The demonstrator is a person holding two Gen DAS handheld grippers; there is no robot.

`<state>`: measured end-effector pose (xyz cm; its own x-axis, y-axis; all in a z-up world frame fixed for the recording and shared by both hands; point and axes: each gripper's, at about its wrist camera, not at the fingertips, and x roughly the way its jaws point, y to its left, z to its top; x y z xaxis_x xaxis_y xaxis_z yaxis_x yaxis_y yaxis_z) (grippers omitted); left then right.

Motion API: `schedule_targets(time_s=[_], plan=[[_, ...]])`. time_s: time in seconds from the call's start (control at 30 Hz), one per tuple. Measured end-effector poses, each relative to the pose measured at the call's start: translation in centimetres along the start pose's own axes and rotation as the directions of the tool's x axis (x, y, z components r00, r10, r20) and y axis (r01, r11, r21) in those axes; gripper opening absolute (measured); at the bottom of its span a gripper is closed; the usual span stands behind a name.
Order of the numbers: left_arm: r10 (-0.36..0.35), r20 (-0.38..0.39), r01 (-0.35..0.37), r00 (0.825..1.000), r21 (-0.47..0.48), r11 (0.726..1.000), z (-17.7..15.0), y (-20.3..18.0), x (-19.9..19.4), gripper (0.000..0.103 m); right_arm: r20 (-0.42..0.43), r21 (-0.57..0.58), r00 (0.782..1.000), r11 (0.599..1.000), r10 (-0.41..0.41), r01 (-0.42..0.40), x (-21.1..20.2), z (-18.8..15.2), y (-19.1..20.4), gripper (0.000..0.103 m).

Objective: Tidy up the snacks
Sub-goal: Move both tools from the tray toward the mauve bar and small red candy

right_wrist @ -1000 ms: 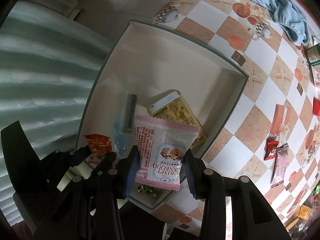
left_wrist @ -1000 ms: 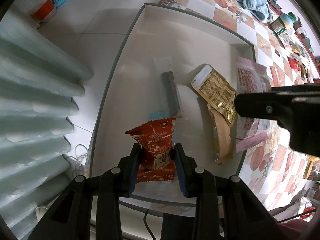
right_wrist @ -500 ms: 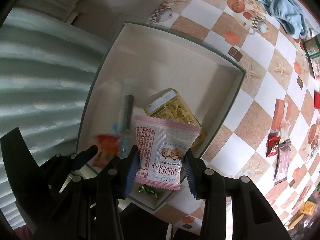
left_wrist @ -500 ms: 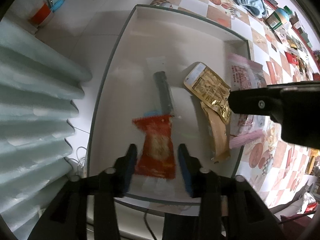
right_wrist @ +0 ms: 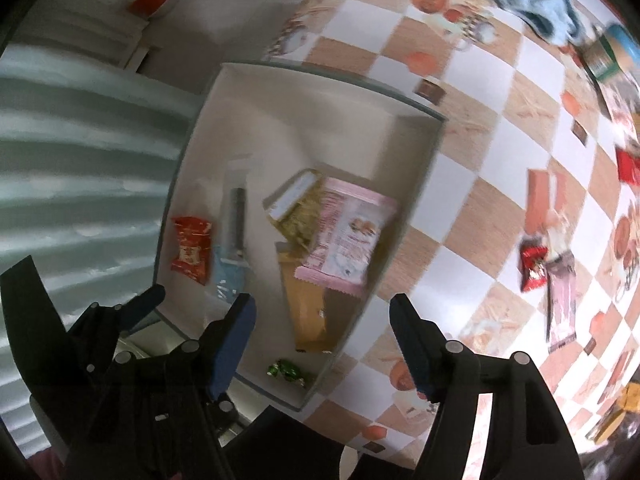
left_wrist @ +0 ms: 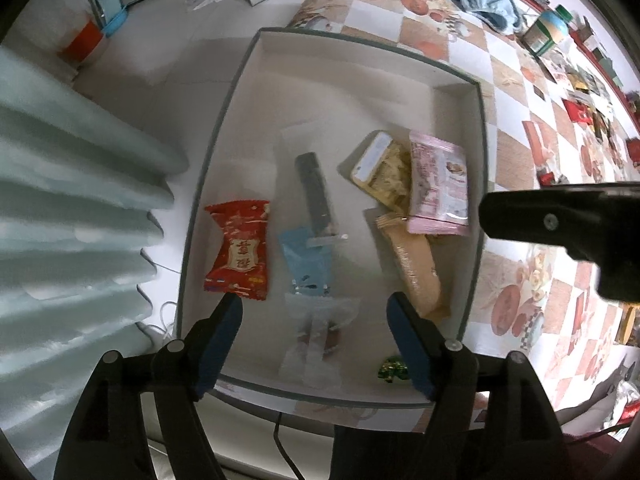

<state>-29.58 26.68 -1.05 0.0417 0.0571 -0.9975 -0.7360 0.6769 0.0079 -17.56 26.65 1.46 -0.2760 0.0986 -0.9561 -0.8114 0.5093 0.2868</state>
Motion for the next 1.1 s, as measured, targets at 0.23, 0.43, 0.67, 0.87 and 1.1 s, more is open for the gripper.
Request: schedule_targets(time_s=[0.23, 0.43, 0.67, 0.87, 1.1], plan=[[-0.029, 0.030, 0.027, 0.999, 0.063, 0.998, 0.3, -2.7, -1.5, 0.078, -0.009, 0.095, 0.997, 0.992, -0.076, 0.077, -1.1, -2.0, -4.8, 0.102], [-0.073, 0.030, 0.069, 0.997, 0.113, 0.991, 0.5, -5.5, -2.1, 0.078, -0.047, 0.218, 0.996, 0.972, -0.080, 0.089, -0.9, -5.5, -10.4, 0.102], [-0.100, 0.000, 0.098, 0.995, 0.178, 0.979, 0.2, -9.5, -1.4, 0.079, -0.101, 0.368, 0.986, 0.916, -0.131, 0.160, -0.6, -11.4, -18.1, 0.102], [-0.121, -0.026, 0.124, 0.992, 0.229, 0.966, 0.3, -13.0, -0.9, 0.079, -0.131, 0.430, 0.977, 0.879, -0.166, 0.207, -0.6, -13.5, -22.4, 0.102], [-0.124, -0.025, 0.126, 0.992, 0.237, 0.963, 1.9, -15.8, -0.9, 0.079, -0.118, 0.382, 0.973, 0.895, -0.198, 0.229, -0.6, -11.1, -24.1, 0.102]])
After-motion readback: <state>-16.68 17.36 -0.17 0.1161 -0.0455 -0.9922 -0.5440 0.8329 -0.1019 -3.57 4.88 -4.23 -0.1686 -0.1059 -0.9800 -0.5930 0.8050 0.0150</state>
